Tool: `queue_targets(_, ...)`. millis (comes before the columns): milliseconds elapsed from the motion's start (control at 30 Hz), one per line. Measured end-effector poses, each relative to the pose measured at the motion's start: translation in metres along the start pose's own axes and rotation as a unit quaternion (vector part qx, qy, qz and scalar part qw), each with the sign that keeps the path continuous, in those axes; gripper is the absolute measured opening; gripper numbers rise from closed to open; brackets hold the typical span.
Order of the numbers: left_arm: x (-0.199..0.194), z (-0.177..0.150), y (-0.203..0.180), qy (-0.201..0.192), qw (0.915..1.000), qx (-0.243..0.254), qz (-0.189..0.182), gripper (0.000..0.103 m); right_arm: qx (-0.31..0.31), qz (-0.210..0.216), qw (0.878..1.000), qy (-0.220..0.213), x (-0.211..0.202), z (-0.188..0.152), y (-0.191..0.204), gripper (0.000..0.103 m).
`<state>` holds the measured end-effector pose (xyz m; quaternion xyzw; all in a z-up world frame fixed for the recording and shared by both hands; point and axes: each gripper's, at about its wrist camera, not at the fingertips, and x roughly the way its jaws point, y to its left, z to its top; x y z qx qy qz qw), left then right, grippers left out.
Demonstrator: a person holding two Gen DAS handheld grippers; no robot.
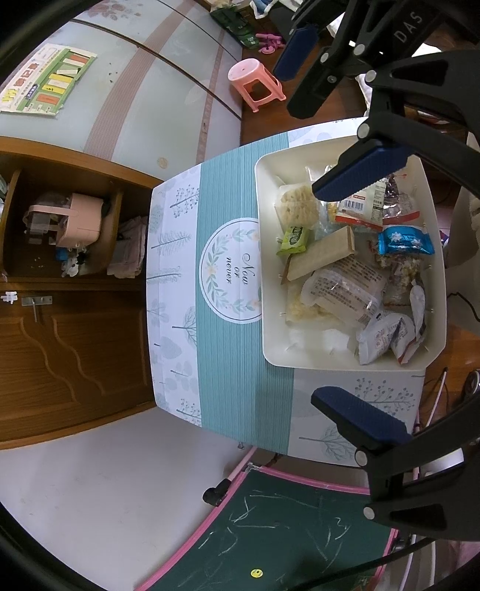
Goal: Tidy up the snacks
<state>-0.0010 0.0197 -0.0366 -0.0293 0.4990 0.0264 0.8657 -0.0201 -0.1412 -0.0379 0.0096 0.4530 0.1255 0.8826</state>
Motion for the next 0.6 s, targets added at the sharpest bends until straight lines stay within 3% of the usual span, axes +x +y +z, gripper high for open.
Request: queue_targets(600, 0.0002, -0.0007, 0.0009, 0.002, 1.0000, 0.000, 0.000, 0.100, 0.003, 0.000, 1.000, 0.003, 0.0015, -0.0005, 0.0022, 0.061)
